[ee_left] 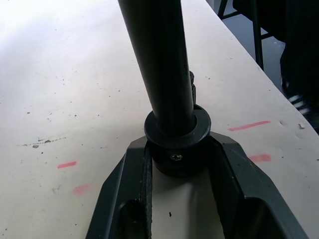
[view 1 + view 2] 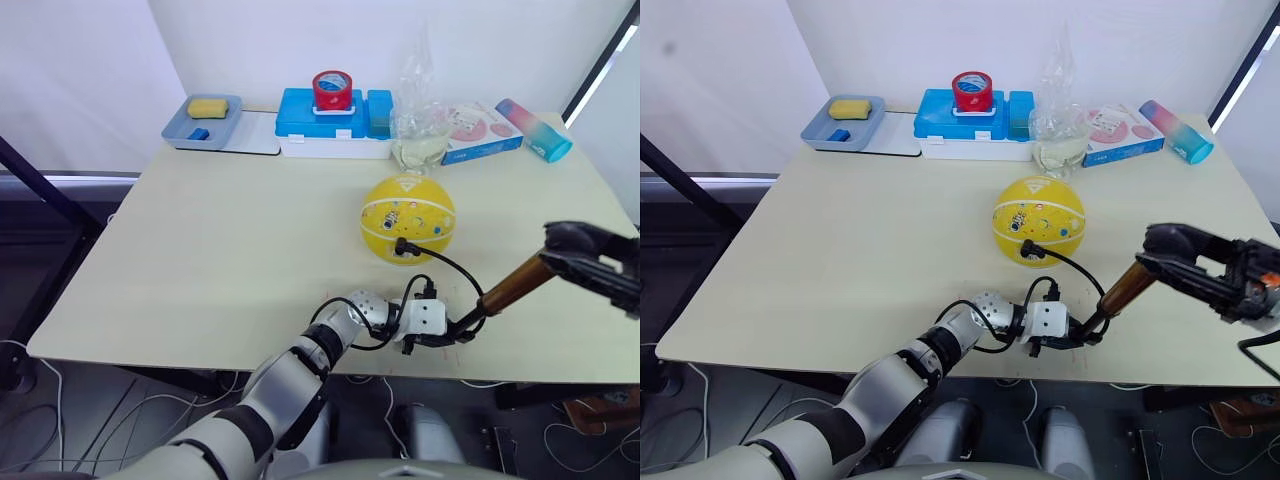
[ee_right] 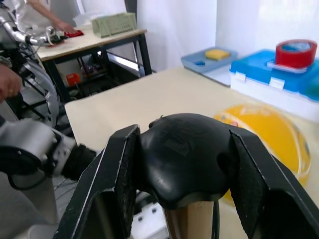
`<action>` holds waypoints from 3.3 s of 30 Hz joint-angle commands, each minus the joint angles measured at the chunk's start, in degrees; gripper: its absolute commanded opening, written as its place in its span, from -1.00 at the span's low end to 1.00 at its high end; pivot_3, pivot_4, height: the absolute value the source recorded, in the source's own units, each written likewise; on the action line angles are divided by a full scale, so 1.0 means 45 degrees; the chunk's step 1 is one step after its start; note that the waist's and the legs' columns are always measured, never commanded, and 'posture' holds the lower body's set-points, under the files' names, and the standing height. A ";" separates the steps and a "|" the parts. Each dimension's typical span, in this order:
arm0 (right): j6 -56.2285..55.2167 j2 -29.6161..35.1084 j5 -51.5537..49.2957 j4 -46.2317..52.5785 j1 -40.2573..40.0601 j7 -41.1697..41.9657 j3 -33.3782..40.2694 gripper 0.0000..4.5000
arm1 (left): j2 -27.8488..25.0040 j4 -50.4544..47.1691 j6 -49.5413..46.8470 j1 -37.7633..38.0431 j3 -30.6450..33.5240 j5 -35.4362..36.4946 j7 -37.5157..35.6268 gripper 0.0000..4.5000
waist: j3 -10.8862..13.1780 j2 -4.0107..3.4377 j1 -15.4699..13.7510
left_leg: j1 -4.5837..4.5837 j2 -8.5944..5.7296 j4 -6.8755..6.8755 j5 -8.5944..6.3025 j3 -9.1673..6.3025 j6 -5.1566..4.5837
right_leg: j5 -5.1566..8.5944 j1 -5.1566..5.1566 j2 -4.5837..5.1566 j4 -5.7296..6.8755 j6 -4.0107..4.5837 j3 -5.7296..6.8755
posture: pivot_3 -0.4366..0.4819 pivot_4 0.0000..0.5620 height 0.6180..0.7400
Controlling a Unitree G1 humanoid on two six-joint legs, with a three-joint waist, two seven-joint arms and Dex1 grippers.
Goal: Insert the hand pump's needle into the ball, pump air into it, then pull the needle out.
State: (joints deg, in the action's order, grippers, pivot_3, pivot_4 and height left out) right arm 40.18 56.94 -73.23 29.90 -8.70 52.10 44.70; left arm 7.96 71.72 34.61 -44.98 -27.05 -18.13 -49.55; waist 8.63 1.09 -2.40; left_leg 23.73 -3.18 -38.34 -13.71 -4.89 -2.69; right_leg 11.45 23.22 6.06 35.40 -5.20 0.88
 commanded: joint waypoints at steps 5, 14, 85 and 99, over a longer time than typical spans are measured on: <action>-0.0425 -0.0560 0.2295 0.0435 -0.0574 -0.0587 -0.0634 -0.14 | 0.0266 0.0805 -0.0305 0.0309 -0.0876 -0.1083 -0.0582 -0.51 | -0.0013 0.0036 0.0005 | -0.0001 -0.0001 0.0001 0.0000 -0.0002 0.0000 | 0.0001 -0.0002 -0.0001 0.0000 0.0001 0.0002 | -0.05 -0.47 0.99; -0.3268 -0.2881 0.6398 -0.0771 -0.1358 -0.0696 -0.4811 -0.14 | 0.0231 0.0815 -0.0344 0.0345 -0.0849 -0.1061 -0.0516 -0.51 | -0.0114 0.0147 0.0045 | -0.0102 0.0032 0.0003 -0.0009 -0.0012 0.0016 | 0.0005 -0.0096 -0.0015 0.0003 0.0004 0.0012 | -0.05 -0.47 0.99; 0.0422 0.0329 0.0174 -0.0298 0.0919 -0.1004 0.0787 -0.14 | 0.0265 0.0754 -0.0285 0.0625 -0.0860 -0.1054 -0.0604 -0.51 | 0.0056 -0.0013 0.0014 | 0.0013 0.0012 0.0019 -0.0008 -0.0013 -0.0009 | -0.0017 -0.0032 -0.0001 -0.0105 -0.0004 0.0034 | -0.05 -0.47 0.99; -0.4416 -0.2661 0.7540 -0.1727 -0.1410 -0.0133 -0.5413 -0.14 | 0.0226 0.0751 -0.0378 0.0577 -0.0794 -0.0997 -0.0569 -0.51 | -0.0102 0.0114 0.0075 | -0.0129 0.0047 0.0034 -0.0051 -0.0011 0.0048 | -0.0007 -0.0149 -0.0013 -0.0106 -0.0007 0.0045 | -0.05 -0.47 0.99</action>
State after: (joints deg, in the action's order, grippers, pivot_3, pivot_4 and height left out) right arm 21.75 44.67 -48.77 27.49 -13.98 53.74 21.40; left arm 7.94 72.32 33.04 -44.85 -27.05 -18.34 -49.59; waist 8.17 1.60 -2.06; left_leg 23.10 -2.97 -38.16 -13.93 -4.94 -2.48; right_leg 11.42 22.51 5.99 34.93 -5.24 1.07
